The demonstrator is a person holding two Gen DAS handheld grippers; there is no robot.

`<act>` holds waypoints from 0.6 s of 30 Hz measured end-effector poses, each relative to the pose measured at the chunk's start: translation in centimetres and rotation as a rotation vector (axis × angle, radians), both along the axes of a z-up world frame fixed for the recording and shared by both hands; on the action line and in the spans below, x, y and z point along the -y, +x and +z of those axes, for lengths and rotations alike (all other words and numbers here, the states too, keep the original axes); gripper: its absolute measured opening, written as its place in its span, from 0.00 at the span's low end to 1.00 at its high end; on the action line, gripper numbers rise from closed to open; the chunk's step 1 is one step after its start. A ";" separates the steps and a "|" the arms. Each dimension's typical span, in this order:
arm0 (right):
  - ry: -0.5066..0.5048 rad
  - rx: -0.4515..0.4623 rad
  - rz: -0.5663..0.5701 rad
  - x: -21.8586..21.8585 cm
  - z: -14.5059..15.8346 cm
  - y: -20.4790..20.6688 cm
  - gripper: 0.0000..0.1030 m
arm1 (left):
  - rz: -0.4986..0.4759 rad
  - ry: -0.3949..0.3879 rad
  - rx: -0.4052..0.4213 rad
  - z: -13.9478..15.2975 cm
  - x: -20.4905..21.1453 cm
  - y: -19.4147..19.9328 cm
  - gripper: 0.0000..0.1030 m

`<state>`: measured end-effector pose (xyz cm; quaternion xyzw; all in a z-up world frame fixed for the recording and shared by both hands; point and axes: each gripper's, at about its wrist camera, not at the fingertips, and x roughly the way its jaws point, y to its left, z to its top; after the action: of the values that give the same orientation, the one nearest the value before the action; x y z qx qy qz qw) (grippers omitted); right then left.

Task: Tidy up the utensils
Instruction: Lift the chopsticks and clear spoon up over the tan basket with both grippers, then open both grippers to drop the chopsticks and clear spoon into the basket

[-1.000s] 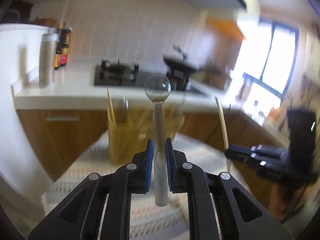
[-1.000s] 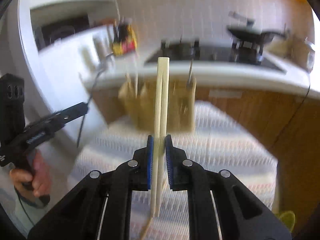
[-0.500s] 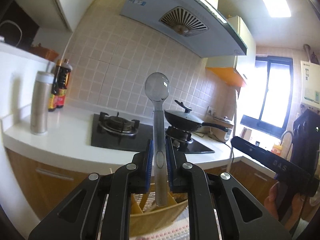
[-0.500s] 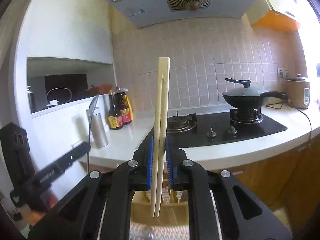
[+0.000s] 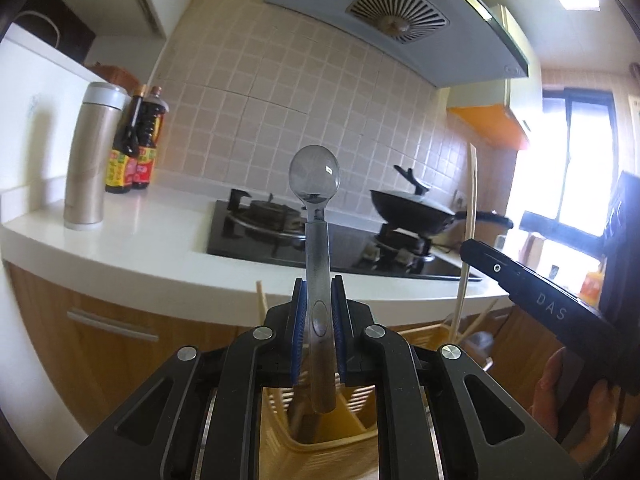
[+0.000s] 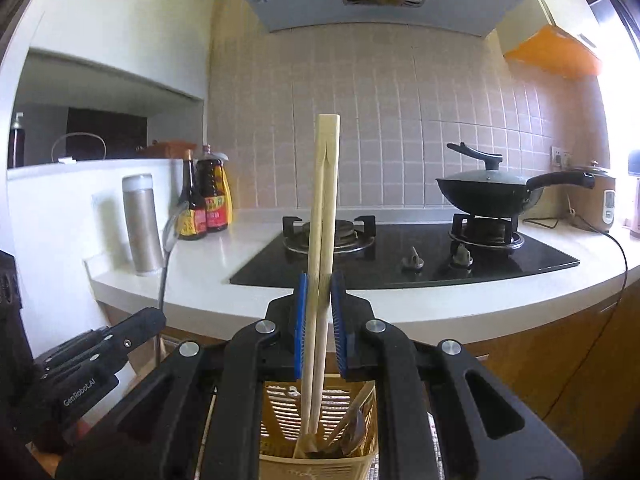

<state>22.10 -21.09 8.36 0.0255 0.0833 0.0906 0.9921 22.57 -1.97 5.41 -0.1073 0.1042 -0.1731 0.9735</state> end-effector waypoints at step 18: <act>0.087 -0.142 0.071 1.7 -1.7 -0.3 0.19 | 0.016 0.034 -0.007 -1.9 -1.1 -1.4 0.21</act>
<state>21.84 -22.81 6.64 0.0718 0.1504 0.1271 0.9778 21.12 -0.83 3.50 -0.0921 0.1097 -0.1633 0.9761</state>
